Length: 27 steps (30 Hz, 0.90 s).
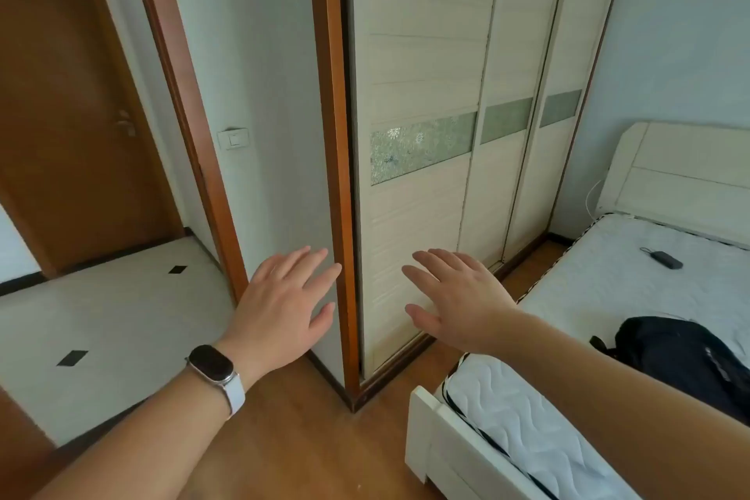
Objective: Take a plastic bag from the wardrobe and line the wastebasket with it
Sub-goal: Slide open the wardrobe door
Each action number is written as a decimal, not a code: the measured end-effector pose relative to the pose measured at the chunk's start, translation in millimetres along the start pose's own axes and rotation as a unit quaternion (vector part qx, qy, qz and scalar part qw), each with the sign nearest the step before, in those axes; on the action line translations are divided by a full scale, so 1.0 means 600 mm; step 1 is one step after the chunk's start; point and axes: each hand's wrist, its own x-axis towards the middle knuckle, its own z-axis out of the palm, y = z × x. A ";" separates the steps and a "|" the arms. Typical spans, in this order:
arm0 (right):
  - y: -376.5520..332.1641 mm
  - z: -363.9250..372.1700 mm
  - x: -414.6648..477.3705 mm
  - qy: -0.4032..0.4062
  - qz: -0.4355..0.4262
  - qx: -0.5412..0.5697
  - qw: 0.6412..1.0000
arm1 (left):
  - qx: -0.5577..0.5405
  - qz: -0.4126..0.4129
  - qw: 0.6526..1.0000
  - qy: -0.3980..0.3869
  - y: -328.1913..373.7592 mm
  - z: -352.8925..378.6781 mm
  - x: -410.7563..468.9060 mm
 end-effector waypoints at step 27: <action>0.410 0.174 0.318 0.079 -0.071 0.048 0.993 | 0.077 -0.038 0.995 -0.043 0.039 0.207 0.451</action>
